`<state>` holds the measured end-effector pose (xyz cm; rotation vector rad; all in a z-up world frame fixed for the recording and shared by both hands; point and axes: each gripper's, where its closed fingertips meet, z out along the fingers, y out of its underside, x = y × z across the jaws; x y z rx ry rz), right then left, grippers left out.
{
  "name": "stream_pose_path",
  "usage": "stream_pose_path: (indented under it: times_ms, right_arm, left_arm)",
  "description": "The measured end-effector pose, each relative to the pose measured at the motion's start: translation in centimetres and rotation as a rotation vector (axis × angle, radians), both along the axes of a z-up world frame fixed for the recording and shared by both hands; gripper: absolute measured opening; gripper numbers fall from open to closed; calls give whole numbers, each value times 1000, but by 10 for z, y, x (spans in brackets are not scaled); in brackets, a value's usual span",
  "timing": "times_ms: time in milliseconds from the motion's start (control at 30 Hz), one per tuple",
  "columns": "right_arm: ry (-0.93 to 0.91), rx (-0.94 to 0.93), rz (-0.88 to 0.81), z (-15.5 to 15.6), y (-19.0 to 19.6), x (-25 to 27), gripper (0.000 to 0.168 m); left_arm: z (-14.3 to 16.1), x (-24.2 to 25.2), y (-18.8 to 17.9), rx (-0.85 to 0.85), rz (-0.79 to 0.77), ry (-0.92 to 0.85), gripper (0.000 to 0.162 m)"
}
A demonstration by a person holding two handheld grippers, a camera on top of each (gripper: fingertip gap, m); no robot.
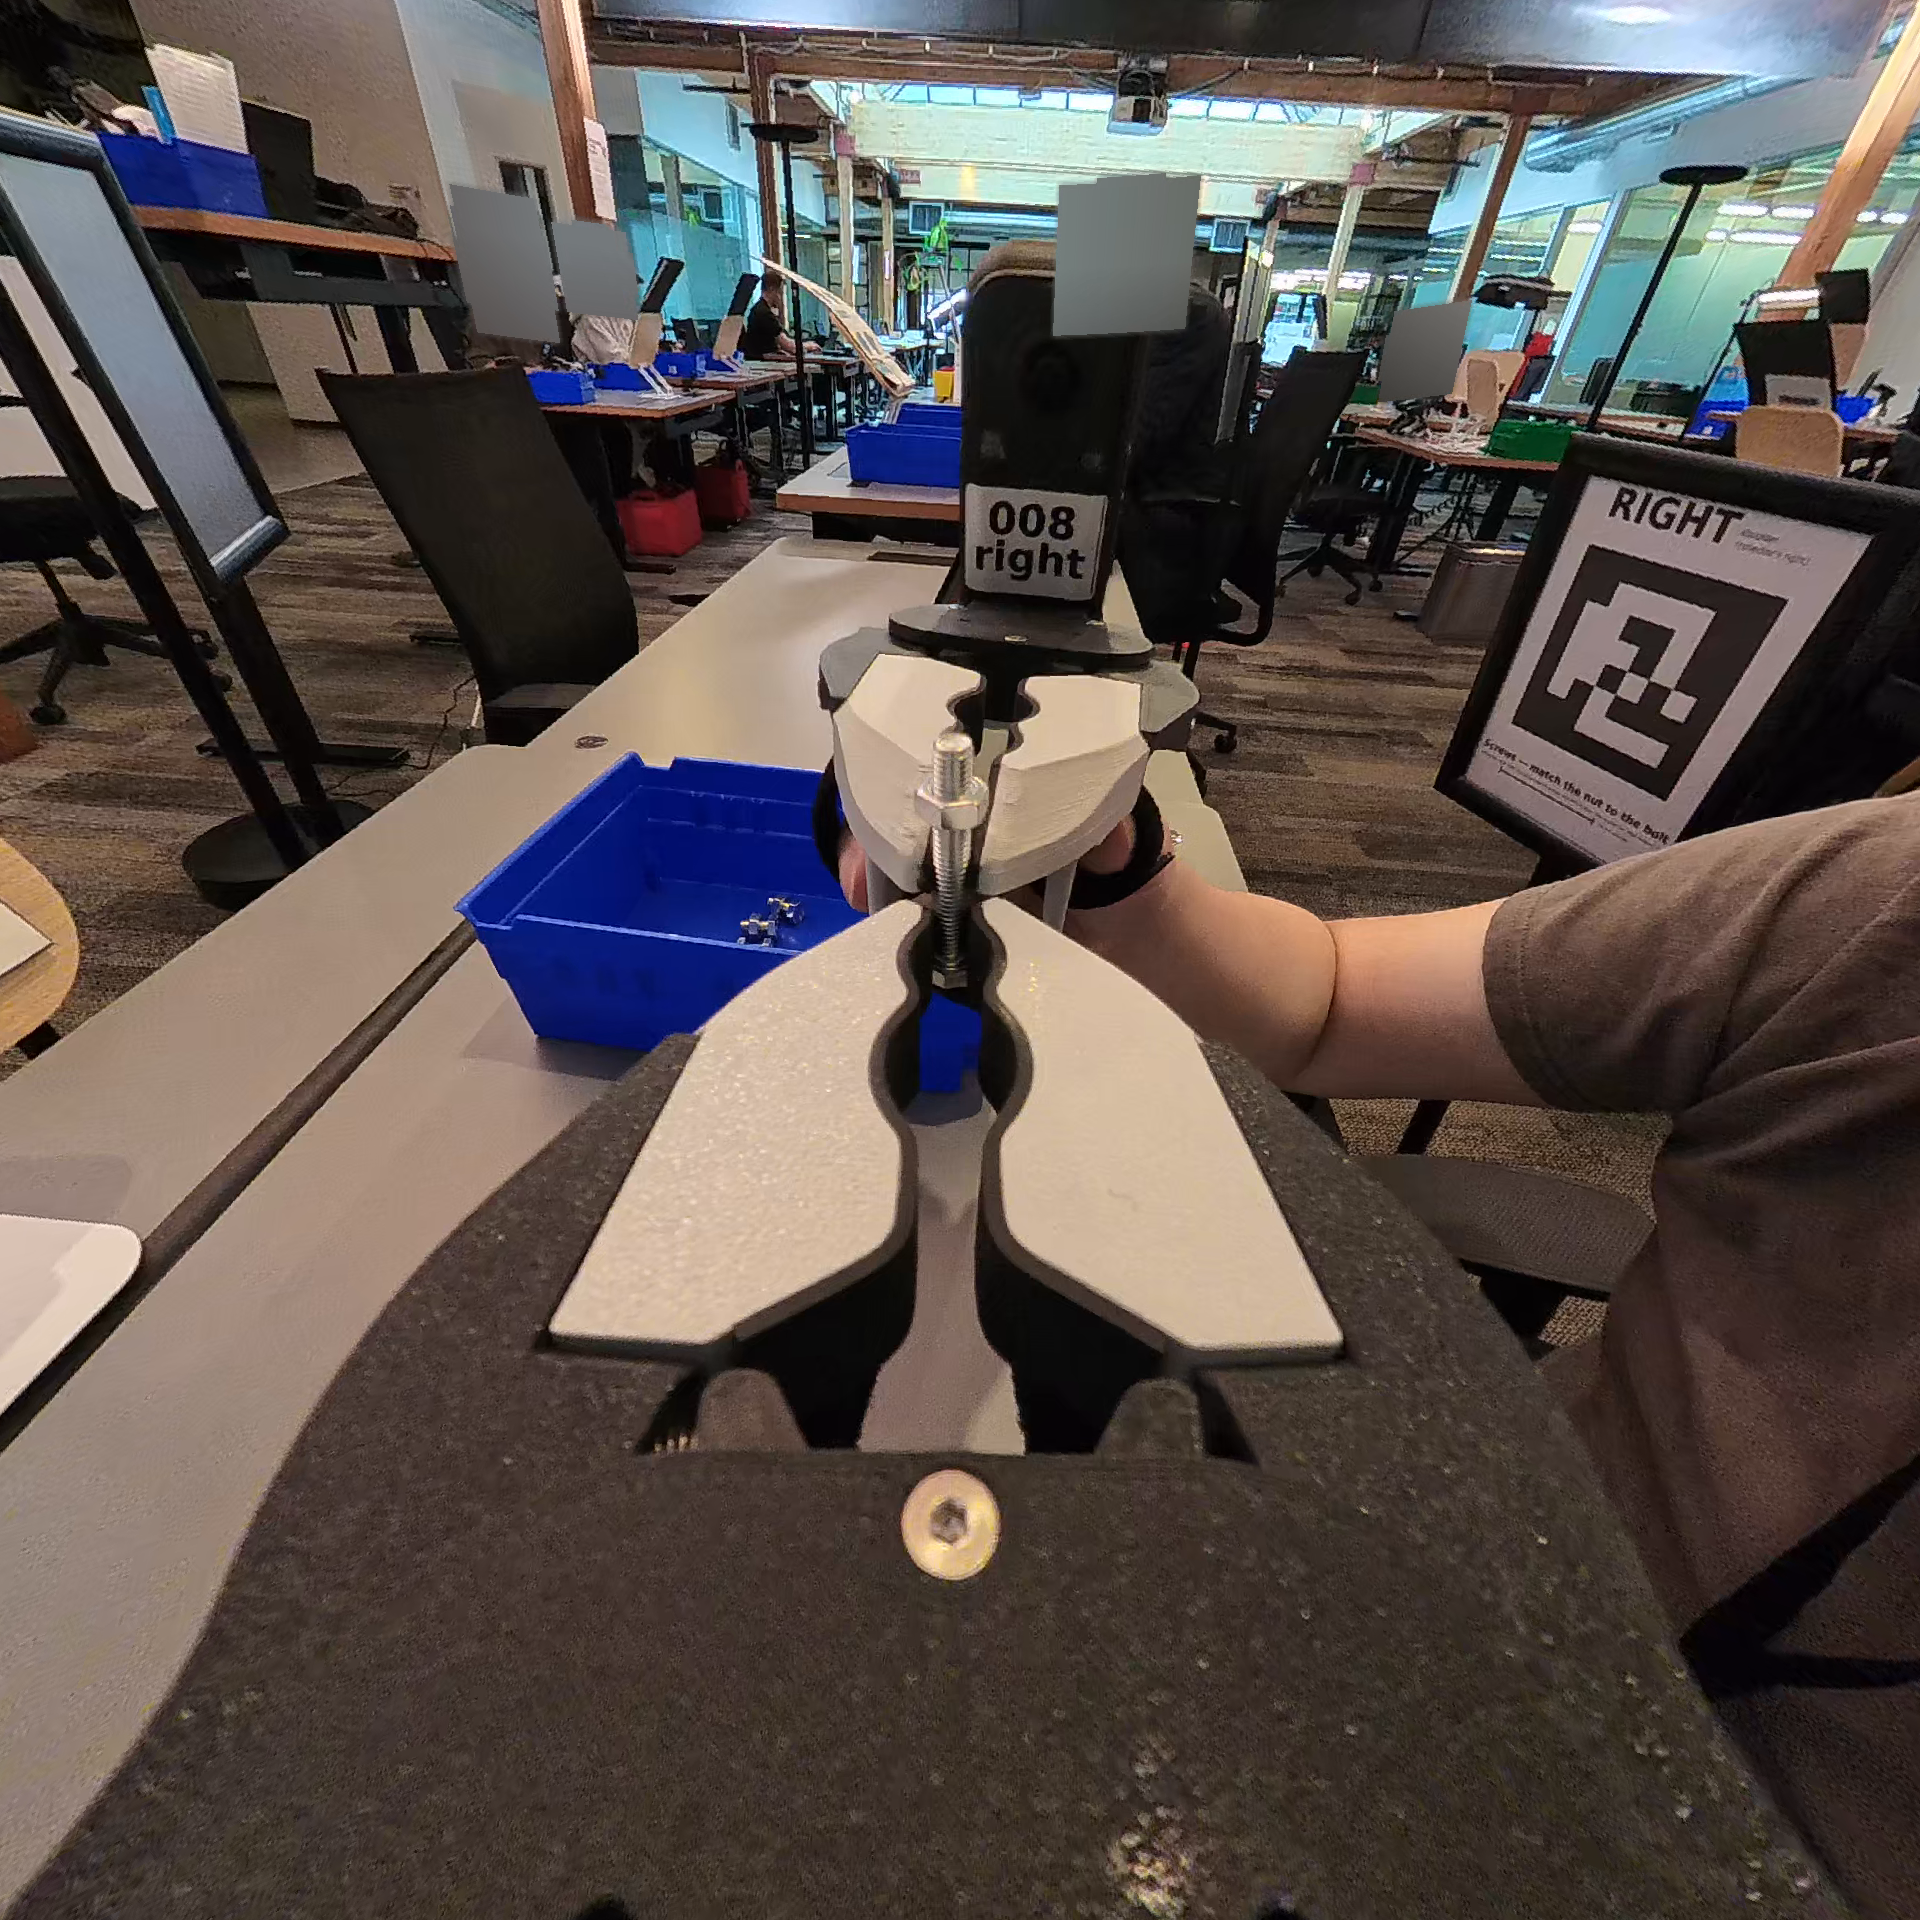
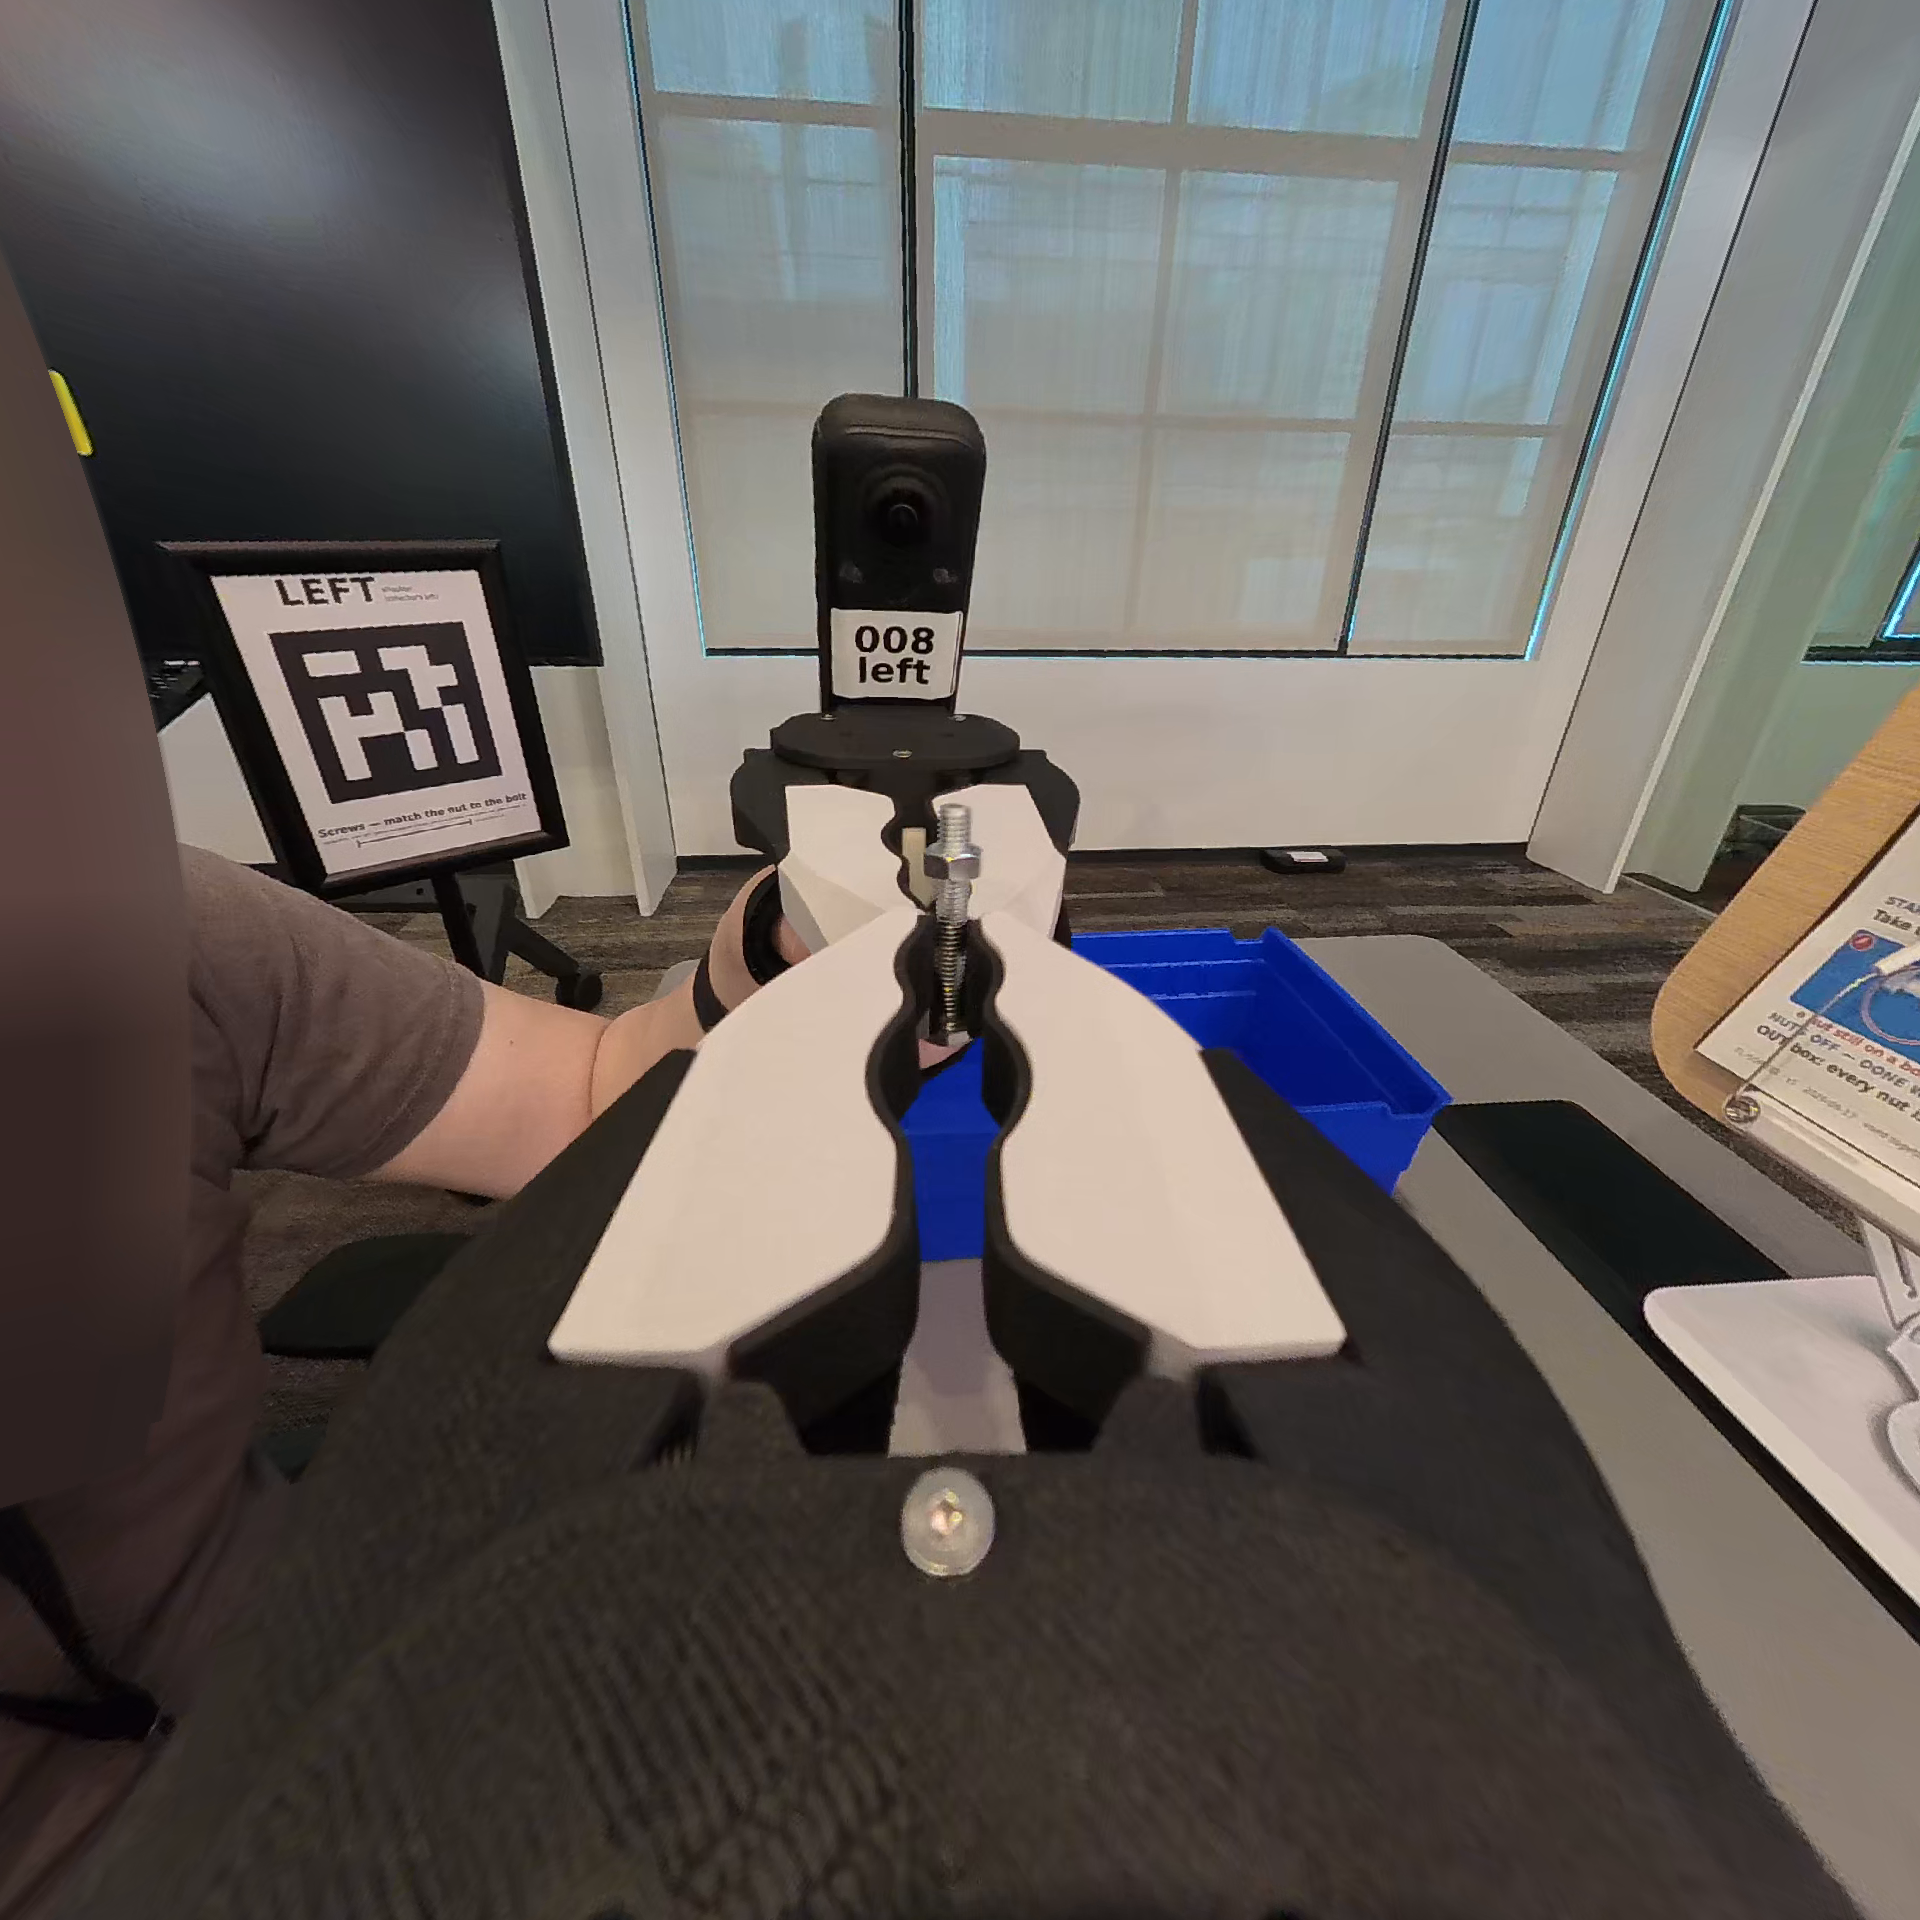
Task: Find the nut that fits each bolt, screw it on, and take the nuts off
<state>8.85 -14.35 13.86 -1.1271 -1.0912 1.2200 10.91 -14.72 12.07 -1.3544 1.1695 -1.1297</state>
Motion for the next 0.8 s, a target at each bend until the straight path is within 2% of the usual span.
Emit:
stream_pose_path:
  times_ms: [100, 233, 267, 333, 400, 433, 533, 667, 800]
  right_arm:
    - [3, -20, 22, 0, -1, 1, 6]
    - [-72, -41, -31, -4, 13, 13, 6]
    - [-110, -44, -67, -5, 19, 22, 6]
    - [-52, -67, -98, 11, 25, 46, 6]
    - [48, -132, -47, 29, 22, 65, 6]
    - [67, -156, -33, 32, 22, 72, 6]
    - [56, -174, -62, 33, 28, 84, 6]
    - [29, -179, -33, 27, 25, 80, 6]
    - [-71, -172, -7, 6, 21, 53, 6]
  left_arm:
    - [0, 0, -2, -5, -23, -7, 7]
    - [2, 1, -3, -18, -14, -9, 36]
    - [1, 1, -1, -15, 6, 4, 39]
    - [1, 0, -4, -9, -4, 17, 35]
    - [8, 2, -10, -18, -40, -48, 17]
    - [9, 3, -11, -25, -45, -60, 16]
    - [2, 6, -8, -49, -40, -16, 31]
    - [0, 5, 1, 13, 41, -5, 32]
    - [-1, 12, 1, 114, 77, -3, 31]
